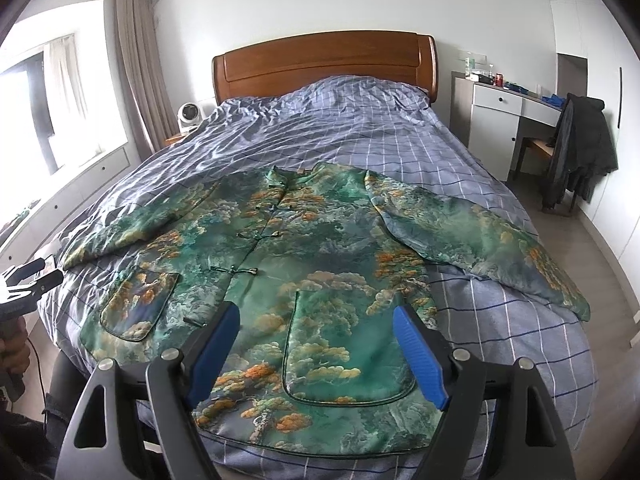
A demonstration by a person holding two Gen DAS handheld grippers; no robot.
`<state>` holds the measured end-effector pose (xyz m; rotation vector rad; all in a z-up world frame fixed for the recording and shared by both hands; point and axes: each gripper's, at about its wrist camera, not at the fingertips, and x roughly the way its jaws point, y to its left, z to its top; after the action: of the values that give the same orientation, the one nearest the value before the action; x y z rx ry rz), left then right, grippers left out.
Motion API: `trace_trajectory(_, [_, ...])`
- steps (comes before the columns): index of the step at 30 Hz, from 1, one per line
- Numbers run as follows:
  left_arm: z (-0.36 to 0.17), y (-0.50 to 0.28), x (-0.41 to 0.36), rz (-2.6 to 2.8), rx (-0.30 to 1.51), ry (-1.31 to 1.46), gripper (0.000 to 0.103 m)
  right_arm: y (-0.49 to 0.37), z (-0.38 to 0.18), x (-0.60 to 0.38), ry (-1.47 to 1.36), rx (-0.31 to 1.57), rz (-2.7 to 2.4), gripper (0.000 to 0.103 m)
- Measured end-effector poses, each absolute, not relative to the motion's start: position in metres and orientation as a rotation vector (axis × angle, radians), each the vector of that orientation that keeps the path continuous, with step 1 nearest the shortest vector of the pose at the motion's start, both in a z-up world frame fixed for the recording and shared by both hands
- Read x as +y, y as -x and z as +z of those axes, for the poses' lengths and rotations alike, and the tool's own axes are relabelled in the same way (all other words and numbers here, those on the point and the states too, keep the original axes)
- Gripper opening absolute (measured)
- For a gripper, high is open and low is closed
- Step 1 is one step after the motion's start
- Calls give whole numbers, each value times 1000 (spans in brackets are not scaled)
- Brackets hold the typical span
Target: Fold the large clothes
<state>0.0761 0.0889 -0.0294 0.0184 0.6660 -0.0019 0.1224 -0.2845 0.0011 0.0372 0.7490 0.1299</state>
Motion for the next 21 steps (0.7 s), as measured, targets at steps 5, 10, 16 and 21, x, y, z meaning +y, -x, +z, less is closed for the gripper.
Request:
trace_trajectory(5, [-30, -80, 94, 19, 678, 10, 101, -123, 1, -285, -44, 750, 135, 81])
trace_trajectory(10, [-35, -84, 100, 40, 703, 37, 101, -122, 1, -285, -42, 748, 138, 81])
trace_trajectory(16, [-37, -83, 101, 45, 710, 41, 101, -123, 1, -285, -43, 751, 139, 81])
trace_trajectory(21, [-38, -84, 100, 42, 715, 33, 101, -121, 0, -283, -39, 750, 146, 81])
